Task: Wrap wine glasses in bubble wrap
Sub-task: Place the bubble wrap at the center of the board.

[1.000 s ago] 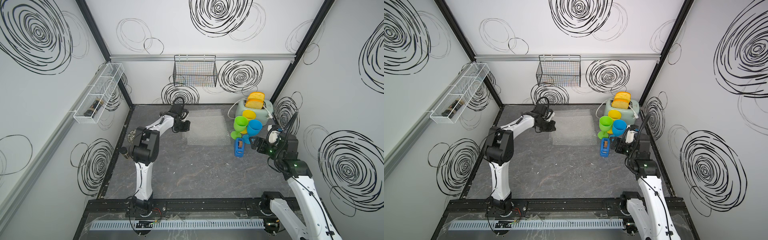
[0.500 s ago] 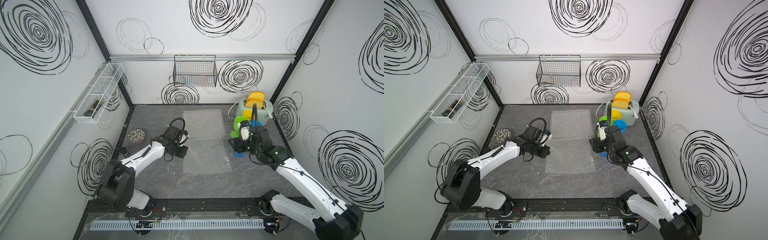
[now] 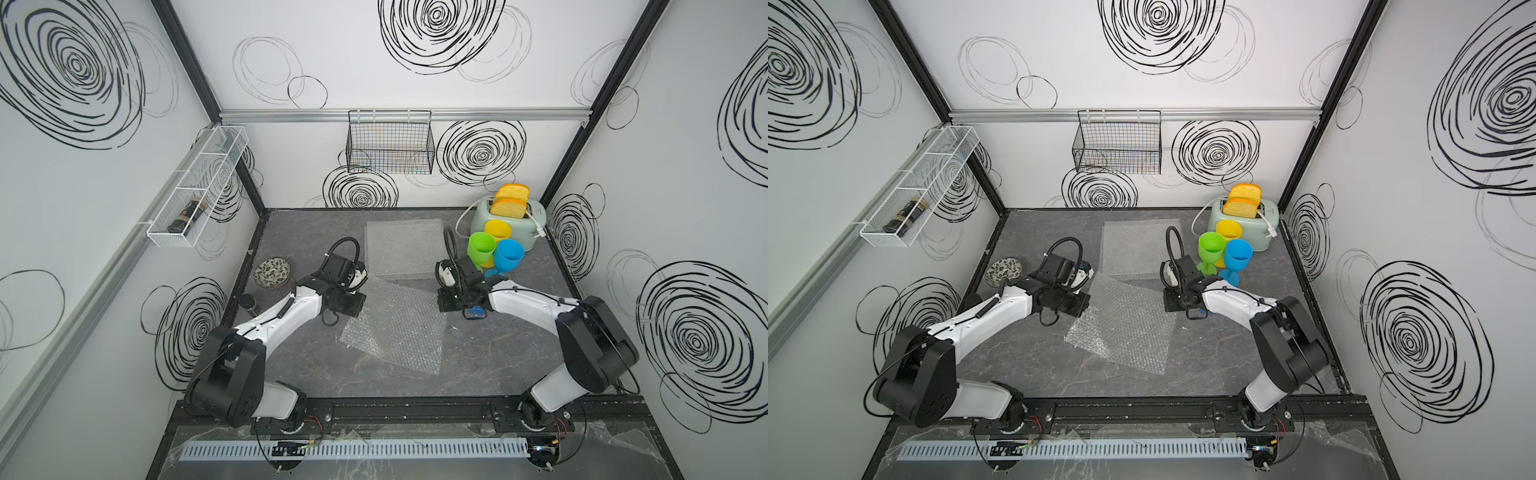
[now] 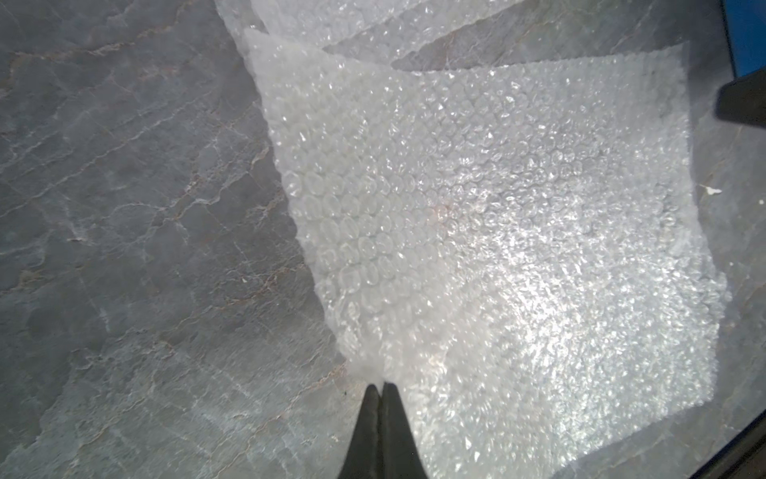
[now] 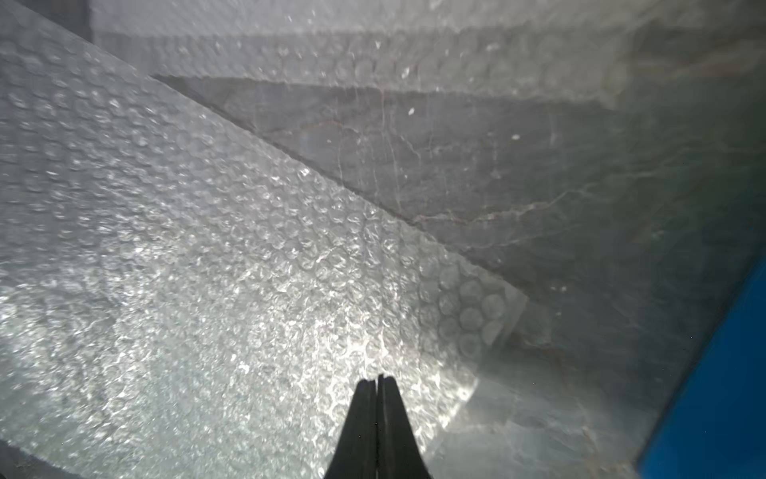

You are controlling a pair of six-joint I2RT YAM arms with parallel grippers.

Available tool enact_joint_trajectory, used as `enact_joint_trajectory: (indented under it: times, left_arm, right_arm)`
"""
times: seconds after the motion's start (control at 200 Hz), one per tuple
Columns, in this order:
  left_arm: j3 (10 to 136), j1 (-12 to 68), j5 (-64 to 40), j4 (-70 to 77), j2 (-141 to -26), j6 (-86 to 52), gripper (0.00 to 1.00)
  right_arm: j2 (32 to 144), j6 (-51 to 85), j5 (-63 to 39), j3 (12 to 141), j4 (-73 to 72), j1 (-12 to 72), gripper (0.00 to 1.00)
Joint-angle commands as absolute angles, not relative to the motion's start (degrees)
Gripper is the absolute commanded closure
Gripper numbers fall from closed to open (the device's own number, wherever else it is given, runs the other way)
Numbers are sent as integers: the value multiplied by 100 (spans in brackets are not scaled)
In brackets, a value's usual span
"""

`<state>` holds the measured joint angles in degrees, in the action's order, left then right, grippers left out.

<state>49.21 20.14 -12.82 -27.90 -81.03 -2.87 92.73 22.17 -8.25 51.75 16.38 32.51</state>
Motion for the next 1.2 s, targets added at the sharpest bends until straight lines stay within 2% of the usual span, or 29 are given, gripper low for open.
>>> enact_joint_trajectory:
  times: [0.0, 0.095, 0.165, 0.375, 0.585, 0.73, 0.766, 1.036, 1.196]
  left_arm:
    - [4750, 1919, -1650, -2615, -8019, -533, 83]
    - [4742, 1986, -1672, -2610, -7919, -517, 67]
    - [4696, 1978, -1607, -2569, -7713, -517, 47]
    - [4601, 1649, -1358, -2363, -7259, -420, 22]
    - [4499, 1471, -1095, -2048, -7146, -124, 13]
    - [4500, 1473, -1284, -1911, -7153, 85, 0]
    - [4529, 1489, -1300, -1905, -7178, 114, 3]
    - [4471, 1500, -1690, -1829, -7080, 395, 3]
    - [4359, 1449, -1822, -1784, -6927, 464, 3]
  right_arm:
    - [9638, 2404, -899, 5493, 1714, 3319, 95]
    - [9998, 2436, -877, 5631, 1698, 3314, 96]
    - [10232, 2357, -864, 5818, 1746, 3333, 96]
    - [10766, 1915, -826, 6406, 1842, 3393, 96]
    - [10896, 1726, -595, 7022, 2423, 3418, 96]
    - [10358, 1697, -329, 7324, 2936, 3409, 84]
    - [10225, 1680, -195, 7478, 3137, 3402, 80]
    - [9837, 1355, 1295, 8960, 4488, 3107, 51]
    - [10029, 1168, 1387, 9555, 4683, 2659, 46]
